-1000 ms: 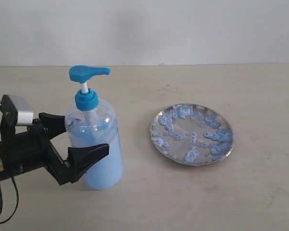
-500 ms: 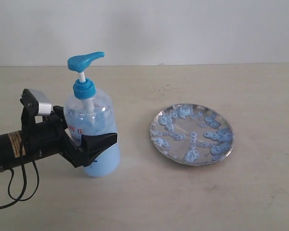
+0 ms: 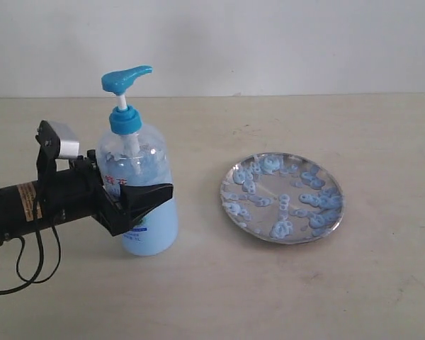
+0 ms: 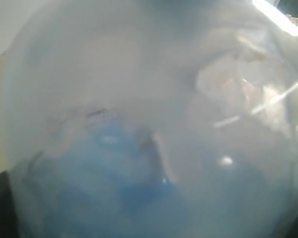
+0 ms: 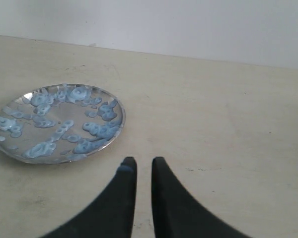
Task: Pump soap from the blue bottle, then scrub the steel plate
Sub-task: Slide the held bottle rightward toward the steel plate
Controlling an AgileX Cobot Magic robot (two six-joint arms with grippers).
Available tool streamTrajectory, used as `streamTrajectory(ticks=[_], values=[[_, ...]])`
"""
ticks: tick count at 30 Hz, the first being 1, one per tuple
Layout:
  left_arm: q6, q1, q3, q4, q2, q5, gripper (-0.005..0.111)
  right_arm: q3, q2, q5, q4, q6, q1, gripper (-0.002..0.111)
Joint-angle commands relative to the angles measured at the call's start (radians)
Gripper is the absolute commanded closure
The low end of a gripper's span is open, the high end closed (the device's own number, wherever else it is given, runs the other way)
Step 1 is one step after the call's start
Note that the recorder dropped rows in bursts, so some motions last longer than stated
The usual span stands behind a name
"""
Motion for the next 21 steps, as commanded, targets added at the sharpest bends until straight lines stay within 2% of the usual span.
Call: streamTrajectory(ticks=[1,5,12,17,21], values=[[-0.027,-0.003,-0.03,0.049,0.001,-0.001,0.103,-0.001,-0.005,-0.005,-0.005,0.002,-0.002,0.101],[-0.027,-0.003,-0.095,0.182,0.001,0.026,0.103,-0.001,-0.005,-0.005,-0.005,0.002,-0.002,0.101],[-0.027,-0.003,-0.119,0.196,0.001,0.026,0.103,-0.001,-0.005,-0.039,-0.014,-0.015,-0.001,0.101],[-0.027,-0.012,-0.191,0.198,0.005,0.089,0.103,-0.001,-0.005,-0.161,0.074,0.149,-0.001,0.101],[-0.027,-0.036,-0.266,0.198,0.035,0.098,0.103,-0.001,-0.005,-0.158,0.074,0.276,-0.001,0.101]])
